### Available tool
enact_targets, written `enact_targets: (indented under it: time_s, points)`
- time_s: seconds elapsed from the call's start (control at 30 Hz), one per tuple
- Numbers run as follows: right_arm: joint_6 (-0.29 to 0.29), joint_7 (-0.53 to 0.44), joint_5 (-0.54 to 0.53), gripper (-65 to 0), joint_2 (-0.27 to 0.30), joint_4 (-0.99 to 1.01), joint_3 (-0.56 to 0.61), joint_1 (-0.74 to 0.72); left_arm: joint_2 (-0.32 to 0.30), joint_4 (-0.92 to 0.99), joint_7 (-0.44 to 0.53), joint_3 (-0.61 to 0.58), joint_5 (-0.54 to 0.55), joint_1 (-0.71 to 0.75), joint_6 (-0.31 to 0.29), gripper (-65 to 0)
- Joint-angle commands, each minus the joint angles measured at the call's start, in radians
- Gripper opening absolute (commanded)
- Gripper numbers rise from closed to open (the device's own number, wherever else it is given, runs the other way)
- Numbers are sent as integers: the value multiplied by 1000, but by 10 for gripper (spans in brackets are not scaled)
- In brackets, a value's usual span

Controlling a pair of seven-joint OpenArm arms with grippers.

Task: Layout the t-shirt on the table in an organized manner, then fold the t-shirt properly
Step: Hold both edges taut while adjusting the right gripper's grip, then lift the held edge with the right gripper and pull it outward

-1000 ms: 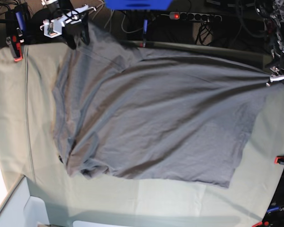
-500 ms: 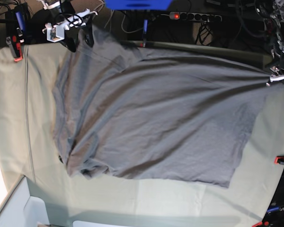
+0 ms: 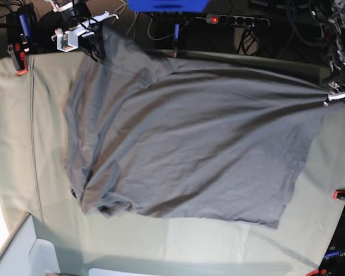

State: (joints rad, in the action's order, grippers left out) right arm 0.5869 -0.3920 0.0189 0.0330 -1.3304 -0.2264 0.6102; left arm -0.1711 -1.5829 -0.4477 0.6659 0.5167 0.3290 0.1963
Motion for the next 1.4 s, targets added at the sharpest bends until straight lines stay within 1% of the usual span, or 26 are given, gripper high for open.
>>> enact_targets:
  time_s: [0.0, 0.17, 0.3, 0.43, 0.7, 0.9, 0.97, 1.17, 1.3, 1.37]
  points:
    - [-3, -29, -15, -650, 3, -19, -5, 10, -15, -15, 25, 7, -7, -6, 4, -650]
    - [-3, -29, -17, -650, -2, -77, -38, 41, -15, -15, 25, 7, -7, -6, 4, -650]
    - [-2, -31, -17, -650, -34, -126, -107, 50, -15, -15, 25, 7, -7, -6, 4, -650]
    - [0, -32, -18, -650, -38, -156, -144, 50, -15, -15, 25, 7, -7, -8, 4, -650]
    - [0, -32, -18, -650, -46, -243, -133, 63, -15, -27, 25, 10, -7, -8, 4, -650]
    - [0, -29, -14, -650, -52, -235, -49, 64, -15, -29, 25, 15, -7, -6, 4, -650]
    - [0, -29, -14, -650, -52, -220, -37, 63, -18, -29, 26, 15, -3, -5, 4, -650]
    - [0, -34, -17, -650, -51, -217, -47, 63, -20, -110, 26, 16, -7, 2, 4, -650]
    - [-3, -34, -20, -650, -55, -261, -109, 63, -15, -155, 25, 16, -7, 2, 4, -650]
    - [-3, -34, -55, -650, -55, -269, -109, 63, -15, -156, 25, 15, -7, 2, 4, -650]
